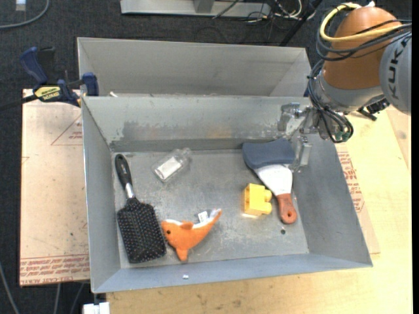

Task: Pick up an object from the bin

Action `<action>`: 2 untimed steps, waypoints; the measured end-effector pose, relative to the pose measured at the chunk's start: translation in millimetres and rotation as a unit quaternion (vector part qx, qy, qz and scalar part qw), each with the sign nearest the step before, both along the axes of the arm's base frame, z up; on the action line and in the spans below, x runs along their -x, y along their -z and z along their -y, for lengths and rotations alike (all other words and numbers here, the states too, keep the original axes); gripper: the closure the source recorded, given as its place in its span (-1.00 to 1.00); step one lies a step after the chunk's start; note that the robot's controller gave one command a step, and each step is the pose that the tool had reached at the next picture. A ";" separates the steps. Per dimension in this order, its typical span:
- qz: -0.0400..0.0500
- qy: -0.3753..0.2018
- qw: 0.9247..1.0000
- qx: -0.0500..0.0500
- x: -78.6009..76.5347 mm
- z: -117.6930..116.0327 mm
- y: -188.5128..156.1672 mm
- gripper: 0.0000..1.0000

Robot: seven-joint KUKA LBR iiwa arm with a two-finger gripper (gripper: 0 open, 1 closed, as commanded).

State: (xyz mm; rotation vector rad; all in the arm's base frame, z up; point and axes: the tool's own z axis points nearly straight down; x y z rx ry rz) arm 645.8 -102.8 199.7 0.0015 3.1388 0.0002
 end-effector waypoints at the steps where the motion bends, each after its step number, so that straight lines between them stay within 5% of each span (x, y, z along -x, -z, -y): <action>1: -0.001 -0.030 1.000 0.000 32.0 -39.1 108.3 1.00; 2: -0.008 -0.030 1.000 -0.001 36.7 -40.9 114.3 -1.00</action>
Offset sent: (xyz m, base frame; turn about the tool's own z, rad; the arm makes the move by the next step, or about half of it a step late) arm 0.0000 0.0000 0.0000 0.0000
